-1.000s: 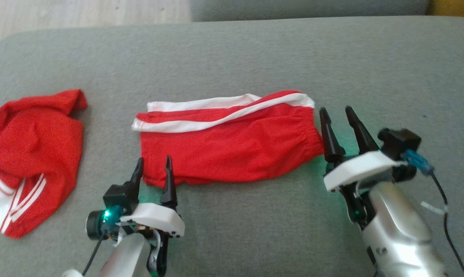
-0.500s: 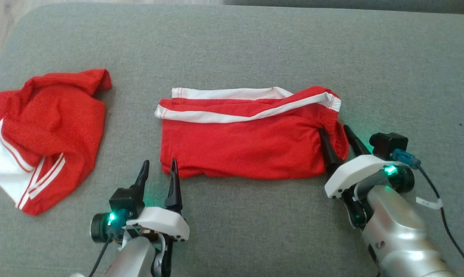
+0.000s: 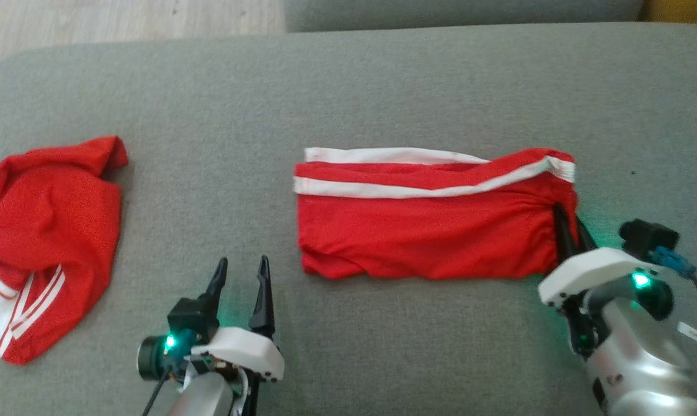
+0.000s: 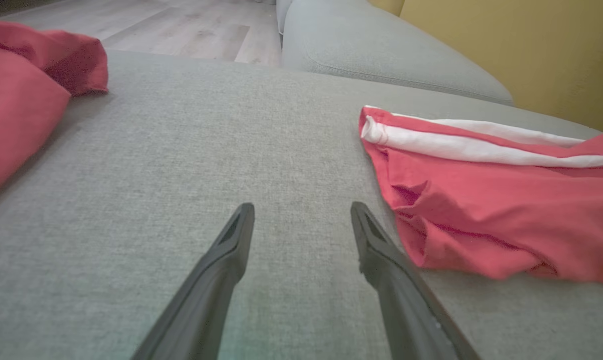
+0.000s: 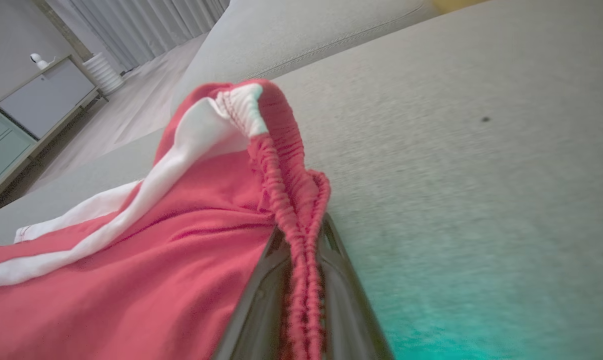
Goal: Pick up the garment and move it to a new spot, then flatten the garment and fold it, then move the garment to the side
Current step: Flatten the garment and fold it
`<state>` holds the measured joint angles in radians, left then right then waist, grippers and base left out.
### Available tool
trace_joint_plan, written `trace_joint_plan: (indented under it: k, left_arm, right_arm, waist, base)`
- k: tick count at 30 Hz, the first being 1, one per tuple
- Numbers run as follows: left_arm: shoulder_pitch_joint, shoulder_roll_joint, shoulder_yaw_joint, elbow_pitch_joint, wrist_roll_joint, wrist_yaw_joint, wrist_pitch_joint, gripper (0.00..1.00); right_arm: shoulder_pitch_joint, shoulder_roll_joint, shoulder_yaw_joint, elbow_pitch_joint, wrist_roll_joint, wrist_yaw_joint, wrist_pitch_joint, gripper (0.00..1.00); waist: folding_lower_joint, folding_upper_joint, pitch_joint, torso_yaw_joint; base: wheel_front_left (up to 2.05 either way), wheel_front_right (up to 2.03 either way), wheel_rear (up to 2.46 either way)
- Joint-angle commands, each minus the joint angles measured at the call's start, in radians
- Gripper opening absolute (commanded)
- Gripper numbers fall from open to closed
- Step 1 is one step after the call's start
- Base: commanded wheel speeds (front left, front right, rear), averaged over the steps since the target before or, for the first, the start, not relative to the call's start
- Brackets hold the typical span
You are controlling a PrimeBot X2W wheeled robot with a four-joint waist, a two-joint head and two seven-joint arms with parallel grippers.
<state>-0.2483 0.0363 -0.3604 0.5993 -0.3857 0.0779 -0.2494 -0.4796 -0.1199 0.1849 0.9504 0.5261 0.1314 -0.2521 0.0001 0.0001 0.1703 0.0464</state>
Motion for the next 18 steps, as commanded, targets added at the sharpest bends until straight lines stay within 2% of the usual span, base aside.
trace_joint_plan:
  k: [1,4,8,9,13,18]
  left_arm:
    - [-0.003,0.014,0.020,-0.019,0.003,-0.004,-0.012,1.00]
    - [0.005,0.014,0.001,-0.011,0.000,-0.007,-0.012,1.00]
    - [0.014,0.014,-0.029,0.001,-0.008,-0.010,-0.012,1.00]
    - [0.019,0.014,-0.046,0.008,-0.013,-0.013,-0.012,1.00]
    - [0.027,0.014,-0.080,0.024,-0.025,-0.016,-0.012,1.00]
    - [0.026,0.014,-0.124,0.031,-0.038,-0.012,-0.012,1.00]
  right_arm:
    - [-0.002,-0.010,0.006,-0.036,-0.011,-0.001,-0.009,0.00]
    - [0.003,-0.011,-0.006,-0.065,-0.003,-0.001,-0.009,0.00]
    - [-0.002,0.020,0.062,-0.139,0.064,-0.001,0.009,0.00]
    - [-0.001,0.036,0.119,-0.202,0.119,-0.001,0.042,0.00]
    - [0.004,0.053,0.223,-0.323,0.219,-0.001,0.113,0.00]
    - [-0.012,0.063,0.282,-0.355,0.263,-0.001,0.149,0.00]
  waist:
    - [-0.0001,-0.0001,-0.022,-0.021]
    - [-0.0001,-0.0001,-0.038,-0.032]
    - [-0.0001,-0.0001,-0.053,-0.026]
    - [-0.0001,-0.0001,-0.058,-0.014]
    - [-0.0001,-0.0001,-0.066,0.040]
    - [-0.0001,-0.0001,-0.060,0.144]
  base:
    - [0.00,0.00,0.00]
    - [0.00,0.00,0.00]
    - [0.00,0.00,0.00]
    - [0.00,0.00,0.00]
    - [0.00,0.00,0.00]
    - [0.00,0.00,0.00]
